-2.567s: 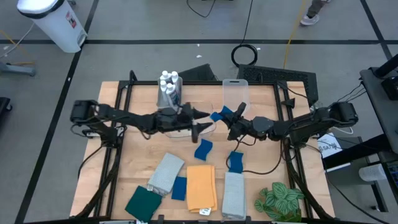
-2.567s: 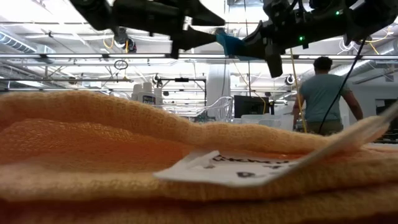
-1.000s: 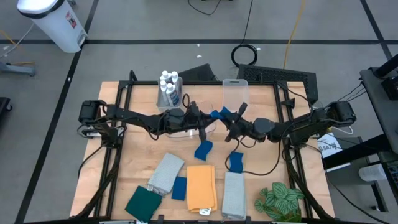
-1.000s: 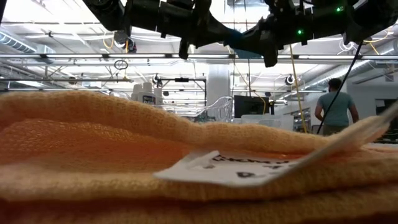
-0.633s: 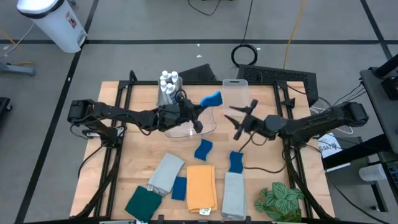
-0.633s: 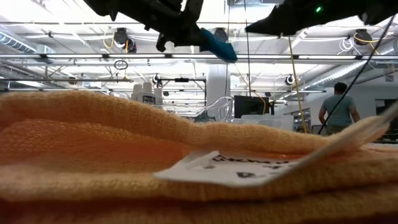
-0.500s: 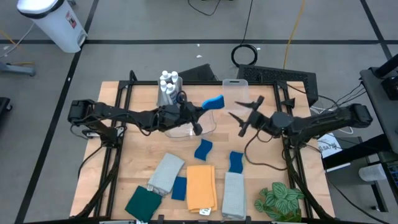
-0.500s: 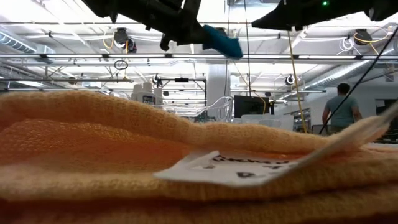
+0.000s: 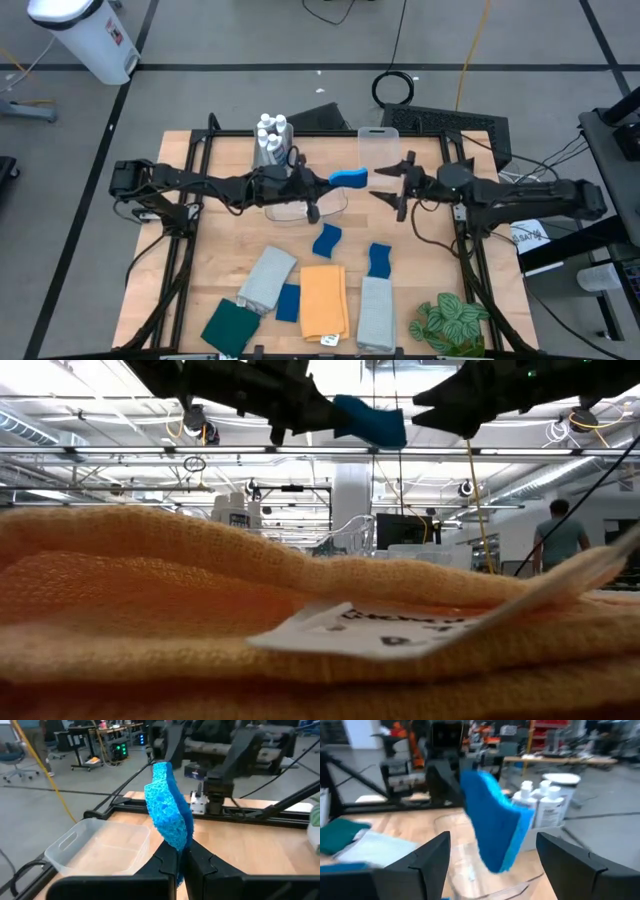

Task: Pick & Place Kitchen Items
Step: Put the blue sponge into the white bin

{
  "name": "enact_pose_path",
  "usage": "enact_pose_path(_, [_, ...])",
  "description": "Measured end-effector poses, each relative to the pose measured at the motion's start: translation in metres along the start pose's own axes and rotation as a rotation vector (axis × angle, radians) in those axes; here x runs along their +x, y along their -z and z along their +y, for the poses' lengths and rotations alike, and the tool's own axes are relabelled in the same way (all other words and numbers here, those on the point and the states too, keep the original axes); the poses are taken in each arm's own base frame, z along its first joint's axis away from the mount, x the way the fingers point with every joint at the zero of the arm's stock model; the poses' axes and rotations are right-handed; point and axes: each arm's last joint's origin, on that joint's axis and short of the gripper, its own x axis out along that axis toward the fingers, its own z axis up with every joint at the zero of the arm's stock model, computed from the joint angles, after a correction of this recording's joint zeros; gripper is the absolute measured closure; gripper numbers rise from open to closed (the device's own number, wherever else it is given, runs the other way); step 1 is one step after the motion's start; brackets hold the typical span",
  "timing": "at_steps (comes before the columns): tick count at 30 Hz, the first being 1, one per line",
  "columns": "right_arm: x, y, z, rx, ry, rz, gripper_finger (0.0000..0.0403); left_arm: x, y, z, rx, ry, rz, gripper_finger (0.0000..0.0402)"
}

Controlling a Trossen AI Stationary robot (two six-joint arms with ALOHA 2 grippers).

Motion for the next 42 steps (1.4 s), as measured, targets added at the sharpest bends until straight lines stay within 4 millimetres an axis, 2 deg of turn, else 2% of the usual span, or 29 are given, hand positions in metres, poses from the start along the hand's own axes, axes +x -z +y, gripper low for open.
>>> enact_pose_path(7, [0.023,0.01,-0.009,0.022,-0.026,0.009,0.0147,0.0,-0.001,-0.003,0.001,0.061,-0.012,0.0394])
enact_pose_path(15, [0.039,0.016,-0.005,0.059,-0.197,-0.03,0.017,0.0,0.001,-0.003,0.0,0.065,0.009,0.0394])
enact_pose_path(20, [0.042,0.017,-0.005,0.059,-0.194,-0.035,0.023,0.0,0.001,-0.003,-0.017,0.054,0.01,0.0387])
enact_pose_path(26, [0.041,0.016,-0.005,0.045,-0.193,-0.038,0.0342,0.0,0.001,-0.003,-0.026,0.05,0.013,0.039])
enact_pose_path(29, [0.041,0.016,-0.005,0.007,-0.192,-0.041,0.039,0.0,0.002,-0.002,-0.084,0.039,0.024,0.0357])
enact_pose_path(32, [0.039,0.016,-0.006,0.001,-0.185,-0.03,0.039,-0.003,0.005,0.0,-0.111,-0.049,0.076,0.031])
enact_pose_path(36, [0.031,0.014,-0.01,-0.013,-0.129,-0.003,0.0398,-0.016,0.0,0.008,-0.08,-0.237,0.137,0.0244])
enact_pose_path(38, [0.026,0.013,-0.013,-0.038,-0.033,0.023,0.0399,-0.025,-0.001,0.012,-0.066,-0.315,0.177,0.0216])
enact_pose_path(42, [0.02,0.019,-0.025,-0.126,0.286,0.131,0.04,-0.03,-0.001,0.014,-0.075,-0.375,0.21,0.0176])
